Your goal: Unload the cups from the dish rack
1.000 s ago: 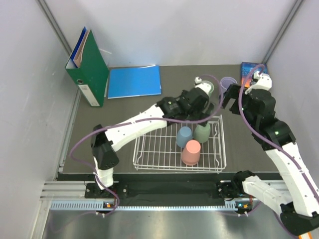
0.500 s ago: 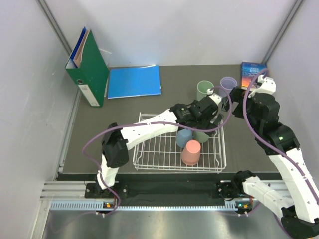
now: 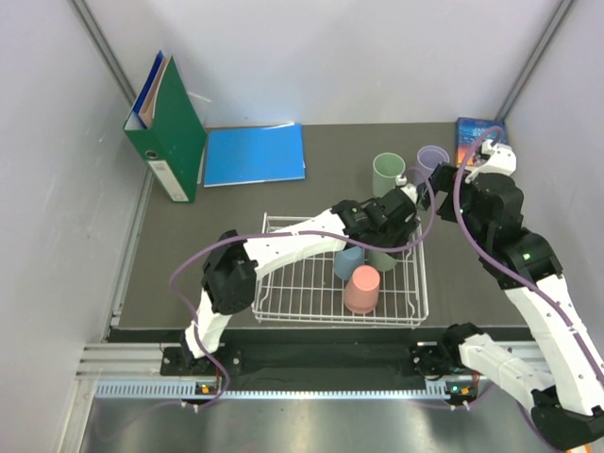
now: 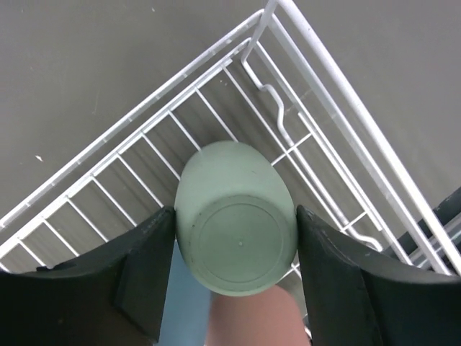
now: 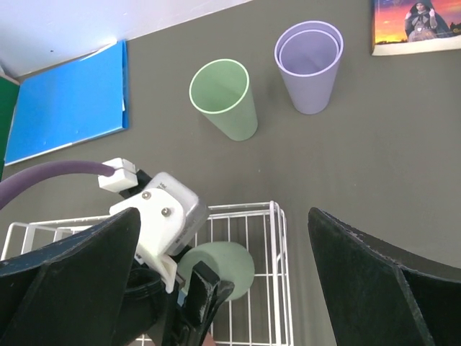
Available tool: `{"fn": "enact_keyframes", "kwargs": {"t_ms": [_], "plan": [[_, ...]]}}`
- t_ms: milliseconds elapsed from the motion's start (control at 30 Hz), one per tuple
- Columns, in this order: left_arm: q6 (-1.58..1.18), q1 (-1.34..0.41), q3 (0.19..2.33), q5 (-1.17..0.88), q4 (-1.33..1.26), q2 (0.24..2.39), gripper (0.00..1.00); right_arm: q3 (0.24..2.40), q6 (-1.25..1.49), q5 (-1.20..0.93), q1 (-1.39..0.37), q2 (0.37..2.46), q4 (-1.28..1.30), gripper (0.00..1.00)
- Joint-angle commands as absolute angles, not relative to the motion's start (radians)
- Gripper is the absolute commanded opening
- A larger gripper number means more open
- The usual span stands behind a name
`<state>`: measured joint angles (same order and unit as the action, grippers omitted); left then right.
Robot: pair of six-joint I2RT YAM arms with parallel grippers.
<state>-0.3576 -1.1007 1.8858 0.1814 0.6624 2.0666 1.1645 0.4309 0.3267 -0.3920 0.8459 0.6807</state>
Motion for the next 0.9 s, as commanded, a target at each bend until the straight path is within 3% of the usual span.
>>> {"fn": "enact_keyframes", "kwargs": {"t_ms": [0, 33, 100, 133, 233, 533, 633, 800, 867], "plan": [[-0.336, -1.094, 1.862, 0.205, 0.649, 2.051, 0.42, 1.181, 0.422, 0.282, -0.405, 0.85, 0.612, 1.0], [-0.334, -1.094, 1.856, 0.213, 0.65, 2.043, 0.34, 1.183, 0.422, 0.281, -0.403, 0.85, 0.611, 1.0], [-0.333, -1.094, 1.853, 0.222, 0.649, 2.033, 0.28, 1.195, 0.423, 0.284, -0.405, 0.853, 0.606, 1.0], [-0.331, -1.094, 1.852, 0.225, 0.653, 2.02, 0.16, 1.203, 0.422, 0.287, -0.405, 0.854, 0.606, 1.0], [-0.327, -1.094, 1.876, 0.256, 0.676, 1.987, 0.0, 1.247, 0.417, 0.305, -0.403, 0.859, 0.612, 1.0], [-0.293, -1.043, 2.054, 0.394, 0.75, 1.833, 0.0, 1.456, 0.371, 0.419, -0.396, 0.9, 0.608, 1.0], [-0.351, -0.903, 2.04, 0.358, 0.747, 1.749, 0.0, 1.46, 0.376, 0.425, -0.393, 0.923, 0.58, 1.0], [-0.578, -0.617, 1.705, 0.103, 0.496, 1.507, 0.0, 1.398, 0.423, 0.27, -0.393, 0.95, 0.477, 1.0], [-0.705, -0.487, 1.521, -0.143, 0.355, 1.418, 0.0, 1.353, 0.439, 0.172, -0.391, 0.954, 0.43, 1.0]]}}
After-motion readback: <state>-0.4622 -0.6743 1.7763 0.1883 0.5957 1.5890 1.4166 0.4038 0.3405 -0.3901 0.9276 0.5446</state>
